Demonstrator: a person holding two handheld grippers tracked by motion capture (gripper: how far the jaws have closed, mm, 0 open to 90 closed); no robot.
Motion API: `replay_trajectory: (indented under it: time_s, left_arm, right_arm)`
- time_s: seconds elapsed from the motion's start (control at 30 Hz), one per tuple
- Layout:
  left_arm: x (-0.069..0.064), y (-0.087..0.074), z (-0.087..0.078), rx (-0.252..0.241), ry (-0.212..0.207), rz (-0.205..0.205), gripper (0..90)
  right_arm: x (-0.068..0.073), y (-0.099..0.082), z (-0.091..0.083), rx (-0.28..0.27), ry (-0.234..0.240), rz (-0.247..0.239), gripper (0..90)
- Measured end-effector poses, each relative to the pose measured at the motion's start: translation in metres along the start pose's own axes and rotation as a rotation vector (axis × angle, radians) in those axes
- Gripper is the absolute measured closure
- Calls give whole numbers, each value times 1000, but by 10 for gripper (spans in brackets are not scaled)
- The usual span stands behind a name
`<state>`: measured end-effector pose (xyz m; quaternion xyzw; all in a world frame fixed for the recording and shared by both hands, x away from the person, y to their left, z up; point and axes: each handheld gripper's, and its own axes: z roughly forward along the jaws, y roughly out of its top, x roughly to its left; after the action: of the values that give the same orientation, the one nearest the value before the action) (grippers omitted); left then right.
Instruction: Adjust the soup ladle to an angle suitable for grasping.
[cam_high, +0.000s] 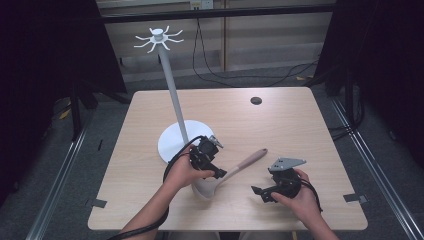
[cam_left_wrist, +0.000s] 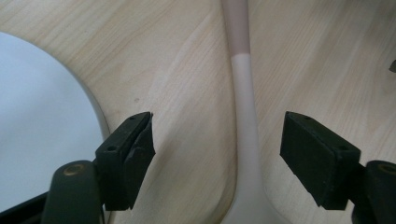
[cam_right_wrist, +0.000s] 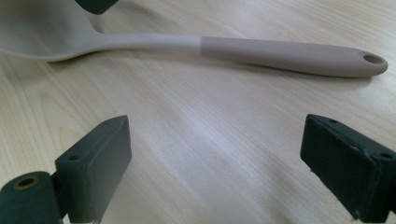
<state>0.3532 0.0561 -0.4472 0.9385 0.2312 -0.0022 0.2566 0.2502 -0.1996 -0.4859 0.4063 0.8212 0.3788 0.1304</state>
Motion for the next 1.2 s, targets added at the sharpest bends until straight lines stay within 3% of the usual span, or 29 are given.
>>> replay_trajectory:
  time_s: [0.33, 0.37, 0.4, 0.53, 0.6, 0.63, 0.67, 0.8, 0.9, 1.2]
  left_arm:
    - [-1, 9, 13, 58, -18, 29, 330]
    - [-5, 8, 16, 31, -21, -12, 339]
    - [-3, 9, 17, 49, -19, 20, 345]
    - [-6, 11, 22, 56, -20, 11, 356]
    - [-4, 12, 24, 69, -19, 31, 363]
    - [-6, 12, 26, 64, -21, 11, 368]
    - [-4, 13, 26, 87, -17, 40, 375]
    - [-8, 14, 30, 86, -18, 21, 413]
    - [-7, 15, 30, 106, -13, 49, 442]
    - [-11, 19, 39, 118, -23, 50, 538]
  right_arm:
    - [-1, 0, -2, 1, -7, 4, 87]
    - [-1, 0, -2, 1, -7, 2, 87]
    - [-1, 0, -2, 1, -7, 2, 87]
    - [-2, 0, -3, 0, -6, -2, 91]
    - [-2, -1, -3, -2, -4, 0, 91]
    - [-3, -1, -3, -2, -5, 2, 91]
    - [-3, -1, -3, -2, -5, 2, 91]
    - [-4, -1, -4, -2, -12, 5, 92]
    - [-4, -1, -4, -2, -16, 8, 93]
    - [-5, -2, -4, 0, -13, 6, 93]
